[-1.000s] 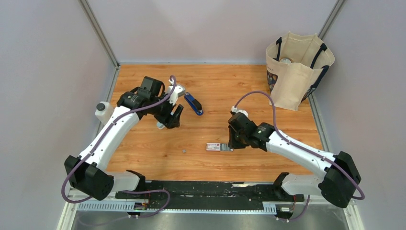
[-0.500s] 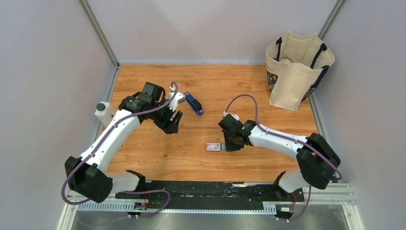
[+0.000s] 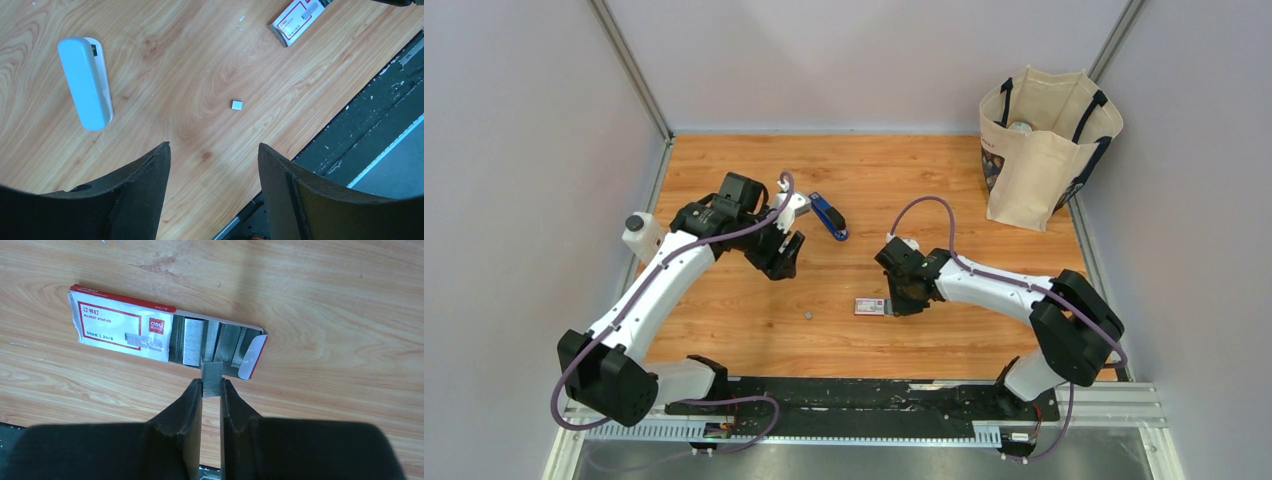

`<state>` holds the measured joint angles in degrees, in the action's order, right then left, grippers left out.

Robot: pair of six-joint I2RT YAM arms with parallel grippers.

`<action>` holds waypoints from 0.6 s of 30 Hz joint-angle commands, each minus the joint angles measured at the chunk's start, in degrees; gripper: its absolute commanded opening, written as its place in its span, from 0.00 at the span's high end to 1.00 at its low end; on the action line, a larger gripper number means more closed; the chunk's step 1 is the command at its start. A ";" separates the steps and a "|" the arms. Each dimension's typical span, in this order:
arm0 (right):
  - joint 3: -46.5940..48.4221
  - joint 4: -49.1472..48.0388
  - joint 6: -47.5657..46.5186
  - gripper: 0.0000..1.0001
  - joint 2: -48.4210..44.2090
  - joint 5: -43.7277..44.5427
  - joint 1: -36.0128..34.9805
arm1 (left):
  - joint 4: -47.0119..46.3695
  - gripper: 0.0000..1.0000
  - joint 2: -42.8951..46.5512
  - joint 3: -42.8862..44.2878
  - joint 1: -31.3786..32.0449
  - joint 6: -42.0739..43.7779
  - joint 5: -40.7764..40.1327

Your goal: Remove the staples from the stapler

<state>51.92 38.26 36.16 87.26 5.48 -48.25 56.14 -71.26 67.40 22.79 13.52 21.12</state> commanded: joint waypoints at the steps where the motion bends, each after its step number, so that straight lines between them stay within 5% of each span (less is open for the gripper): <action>1: 2.48 -1.79 -0.22 0.91 0.80 -0.20 -0.27 | -1.38 0.28 1.92 -0.16 -0.11 1.34 1.46; 18: 3.36 -2.14 -0.48 0.91 2.56 -0.29 -0.27 | -1.47 0.29 3.24 -0.77 -0.02 1.77 1.90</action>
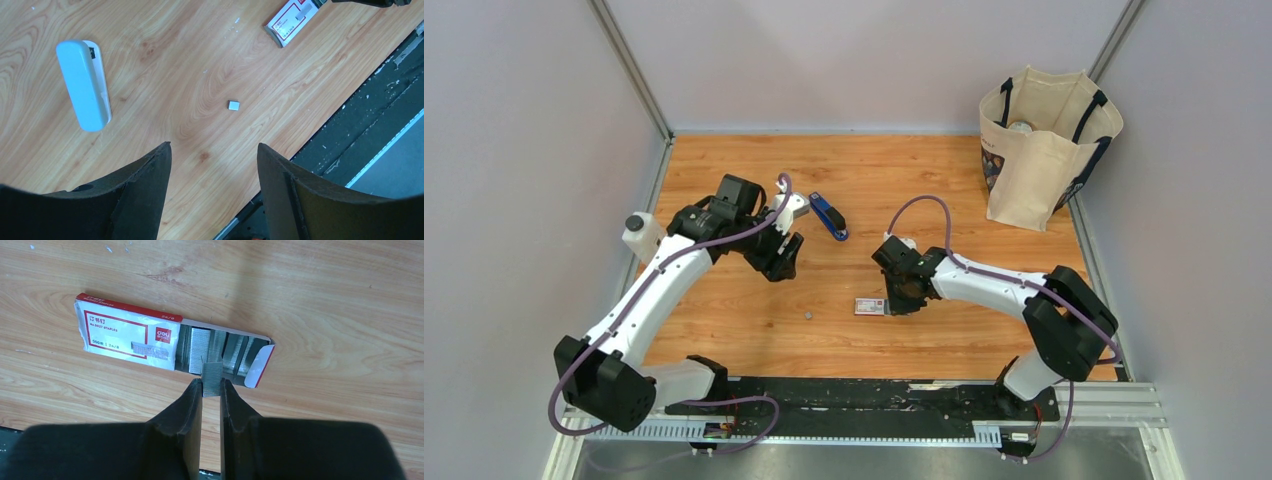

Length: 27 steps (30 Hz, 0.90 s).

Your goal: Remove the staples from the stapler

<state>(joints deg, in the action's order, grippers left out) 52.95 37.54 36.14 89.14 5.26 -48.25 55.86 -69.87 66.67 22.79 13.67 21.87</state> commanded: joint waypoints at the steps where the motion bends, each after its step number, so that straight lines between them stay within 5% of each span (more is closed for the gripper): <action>1: 2.42 -1.33 -0.46 0.91 0.85 0.02 -0.18 | -1.10 0.28 1.93 -0.05 -0.02 1.62 1.33; 27: 3.21 -0.19 -0.81 0.82 2.09 2.04 -0.18 | -0.57 0.29 2.28 0.12 -0.02 2.15 2.74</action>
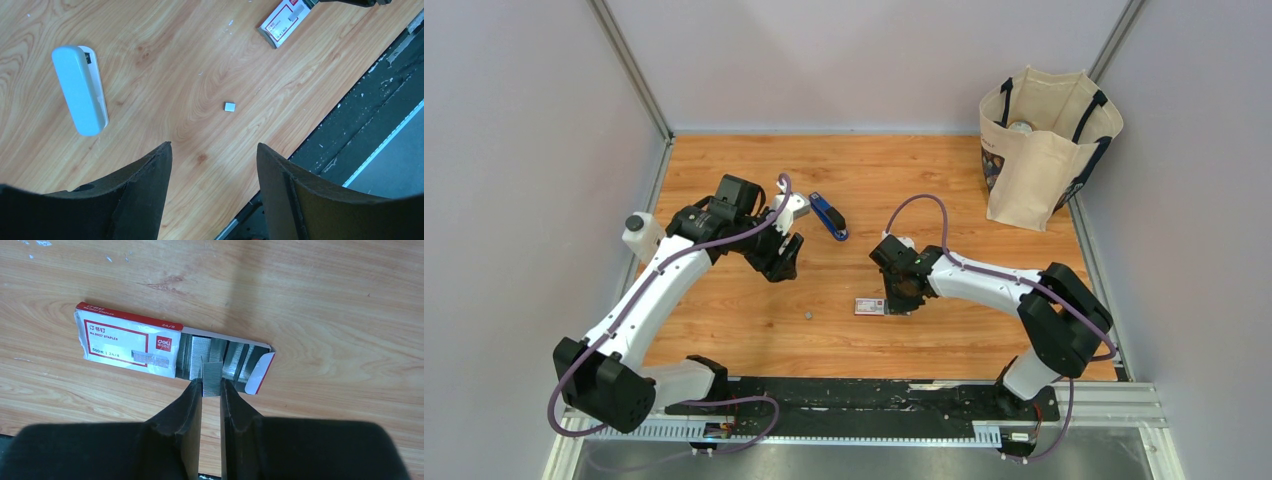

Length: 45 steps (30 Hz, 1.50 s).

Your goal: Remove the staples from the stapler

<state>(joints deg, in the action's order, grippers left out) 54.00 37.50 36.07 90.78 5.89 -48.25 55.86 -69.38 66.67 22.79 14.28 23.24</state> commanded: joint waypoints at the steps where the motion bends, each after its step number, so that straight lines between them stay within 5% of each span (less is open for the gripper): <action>1: 2.16 -0.14 -0.74 0.81 0.53 1.49 -0.18 | -0.49 0.29 1.80 0.21 -0.02 1.54 1.36; 9: 1.90 0.03 -0.65 0.69 0.36 1.67 -0.27 | 0.22 0.28 2.15 0.82 -0.02 1.89 1.72; 26: 3.84 3.81 -0.04 0.72 -6.93 3.95 -0.44 | 0.57 0.28 1.89 1.44 0.07 1.62 2.68; 45: 2.43 -0.76 -0.65 0.71 -0.52 4.13 -0.44 | 0.92 0.28 1.36 1.70 0.07 1.80 2.42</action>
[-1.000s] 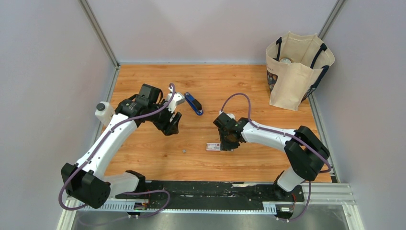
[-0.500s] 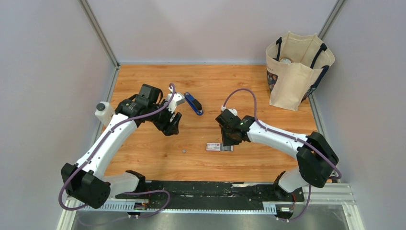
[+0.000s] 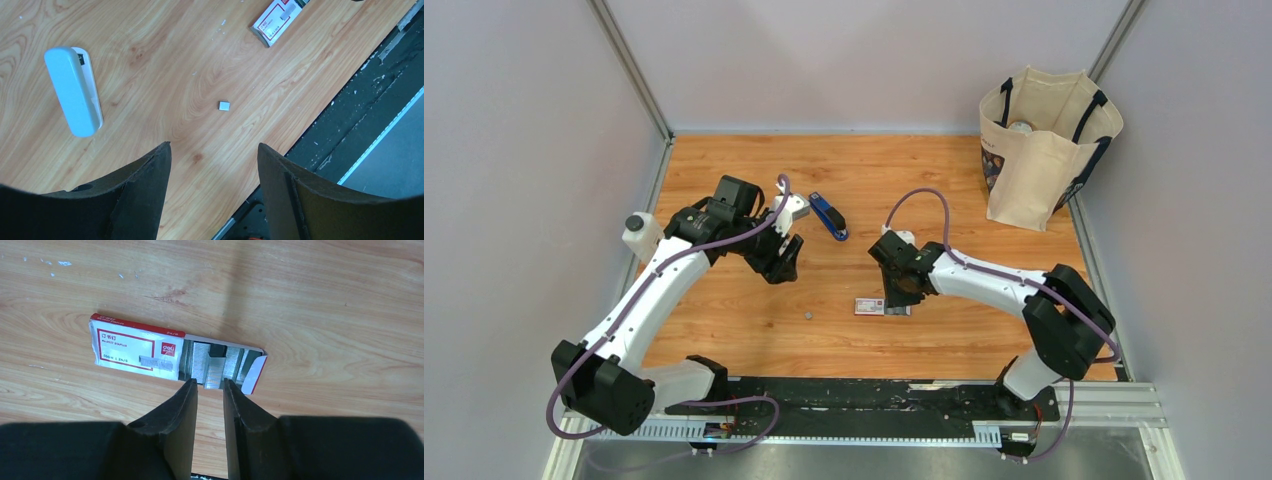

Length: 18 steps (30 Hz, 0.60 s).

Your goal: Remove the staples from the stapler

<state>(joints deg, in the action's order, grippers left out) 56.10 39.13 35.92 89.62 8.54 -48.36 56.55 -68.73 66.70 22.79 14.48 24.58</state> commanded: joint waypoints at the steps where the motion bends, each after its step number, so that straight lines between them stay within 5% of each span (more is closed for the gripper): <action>1: 0.24 -2.48 -0.50 0.71 0.73 1.40 -0.33 | 0.31 0.28 0.70 1.68 0.07 1.69 1.09; 18: -0.64 -3.89 -0.77 0.71 2.40 1.92 -0.25 | 0.84 0.28 0.44 1.68 -0.02 1.78 1.09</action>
<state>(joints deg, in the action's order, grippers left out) 55.66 36.97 35.90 91.81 8.95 -48.36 57.28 -68.73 66.70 22.79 14.50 24.58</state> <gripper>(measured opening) 0.288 0.721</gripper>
